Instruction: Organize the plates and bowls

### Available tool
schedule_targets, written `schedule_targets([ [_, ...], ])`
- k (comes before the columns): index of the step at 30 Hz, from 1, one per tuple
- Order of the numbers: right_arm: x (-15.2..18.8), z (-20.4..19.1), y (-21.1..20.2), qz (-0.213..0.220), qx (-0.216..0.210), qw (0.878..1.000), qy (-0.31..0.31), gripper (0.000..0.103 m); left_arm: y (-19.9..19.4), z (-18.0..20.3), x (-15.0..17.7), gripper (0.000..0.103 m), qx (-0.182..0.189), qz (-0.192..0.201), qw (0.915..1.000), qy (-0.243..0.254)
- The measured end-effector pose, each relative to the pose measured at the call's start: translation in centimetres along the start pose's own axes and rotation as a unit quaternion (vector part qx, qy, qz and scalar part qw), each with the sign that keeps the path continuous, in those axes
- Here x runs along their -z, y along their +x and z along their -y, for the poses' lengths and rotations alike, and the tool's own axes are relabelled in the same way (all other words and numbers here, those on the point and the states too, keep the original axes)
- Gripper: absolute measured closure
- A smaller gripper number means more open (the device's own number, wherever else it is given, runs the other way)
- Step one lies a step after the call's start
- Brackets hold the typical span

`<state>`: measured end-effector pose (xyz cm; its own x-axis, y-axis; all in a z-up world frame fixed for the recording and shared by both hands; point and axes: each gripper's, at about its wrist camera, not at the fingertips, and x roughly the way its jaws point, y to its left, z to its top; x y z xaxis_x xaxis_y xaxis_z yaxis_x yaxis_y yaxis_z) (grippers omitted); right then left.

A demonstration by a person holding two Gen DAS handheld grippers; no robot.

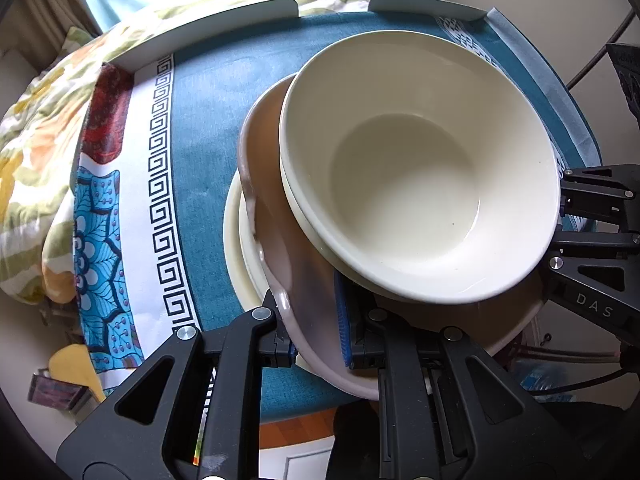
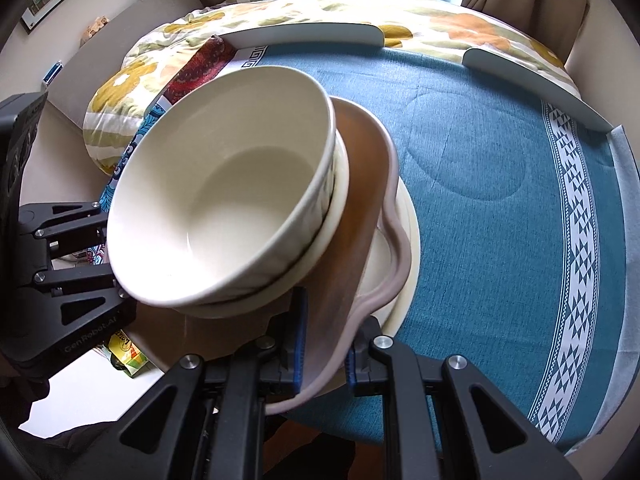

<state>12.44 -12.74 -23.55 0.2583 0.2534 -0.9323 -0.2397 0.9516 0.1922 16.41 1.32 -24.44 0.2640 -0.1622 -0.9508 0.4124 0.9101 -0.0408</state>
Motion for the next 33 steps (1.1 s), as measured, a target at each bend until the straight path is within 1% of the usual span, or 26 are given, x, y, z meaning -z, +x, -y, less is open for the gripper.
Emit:
schedule_targets([
  [4,-0.2,-0.2,0.1,-0.008,0.006,1.0,-0.003,0.088,0.0,-0.2,-0.1,0.09,0.005,-0.005,1.0,-0.006],
  [9,-0.7,-0.2,0.2,-0.029,0.007,1.0,-0.003,0.088,0.1,-0.5,-0.5,0.09,0.008,-0.027,0.9995,-0.017],
  [18,-1.4,-0.1,-0.4,-0.059,0.016,0.998,0.008,0.086,-0.7,-0.4,-1.0,0.089,0.01,-0.063,0.9979,-0.014],
  [22,-1.5,0.0,-0.3,-0.065,0.017,0.998,0.015,0.086,-1.1,-0.4,-1.3,0.089,0.001,-0.072,0.9973,-0.009],
  [28,-1.8,0.0,-0.3,-0.07,0.019,0.997,0.019,0.086,-2.5,-0.4,-1.7,0.089,-0.014,-0.069,0.9975,0.002],
  [30,-2.1,0.1,-0.5,-0.072,0.026,0.997,0.023,0.085,-2.8,-0.4,-1.7,0.089,-0.016,-0.071,0.9973,0.007],
  [33,-2.6,0.3,-1.1,-0.075,0.042,0.996,0.027,0.078,-3.3,-0.4,-1.6,0.089,-0.013,-0.076,0.997,0.007],
])
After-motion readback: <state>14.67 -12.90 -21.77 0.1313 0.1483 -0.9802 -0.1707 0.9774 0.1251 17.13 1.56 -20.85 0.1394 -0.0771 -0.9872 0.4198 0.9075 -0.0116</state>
